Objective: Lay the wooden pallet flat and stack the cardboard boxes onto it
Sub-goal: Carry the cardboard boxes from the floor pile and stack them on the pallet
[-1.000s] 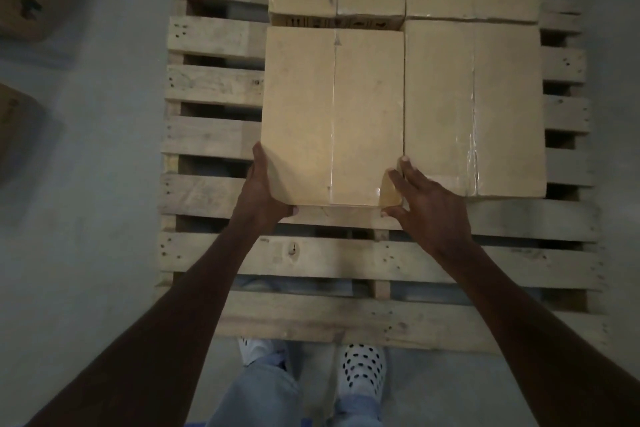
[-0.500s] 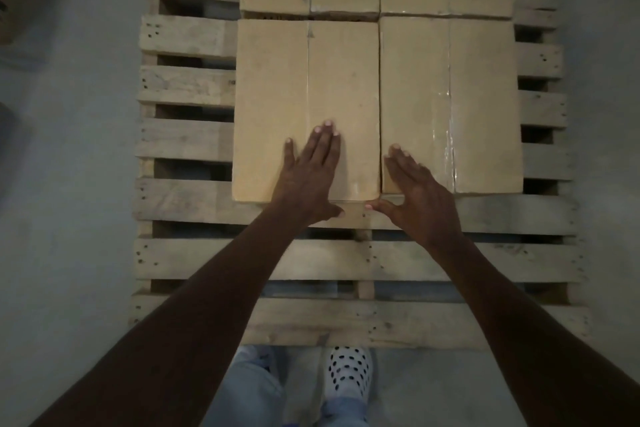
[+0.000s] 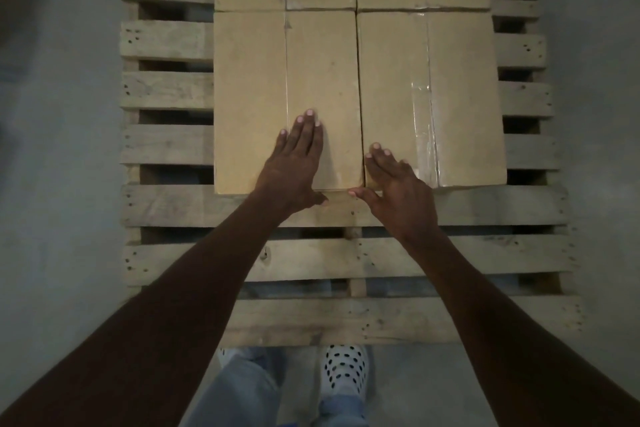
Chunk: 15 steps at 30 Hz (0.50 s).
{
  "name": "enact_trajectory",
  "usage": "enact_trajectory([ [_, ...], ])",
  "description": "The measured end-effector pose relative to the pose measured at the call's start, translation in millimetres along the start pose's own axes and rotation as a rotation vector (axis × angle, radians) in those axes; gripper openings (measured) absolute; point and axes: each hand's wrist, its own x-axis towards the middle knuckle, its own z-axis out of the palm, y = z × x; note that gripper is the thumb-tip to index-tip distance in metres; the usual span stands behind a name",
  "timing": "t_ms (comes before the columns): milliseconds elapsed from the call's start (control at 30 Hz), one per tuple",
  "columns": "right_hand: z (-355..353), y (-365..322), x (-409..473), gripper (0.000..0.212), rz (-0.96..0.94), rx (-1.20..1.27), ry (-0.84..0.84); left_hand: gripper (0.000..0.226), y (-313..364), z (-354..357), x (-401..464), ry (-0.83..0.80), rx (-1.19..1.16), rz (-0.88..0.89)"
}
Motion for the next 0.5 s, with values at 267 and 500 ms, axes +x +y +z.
enact_trajectory([
  [267,-38.3,-20.2,0.0,0.066,0.106,0.132,-0.158,0.117,5.9,-37.7,-25.7,-0.111,-0.064,0.03],
  [500,-160.2,-89.9,-46.5,0.061,0.12,0.198,-0.238,0.115,28.7,-139.6,-125.8,-0.161,-0.148,-0.041],
])
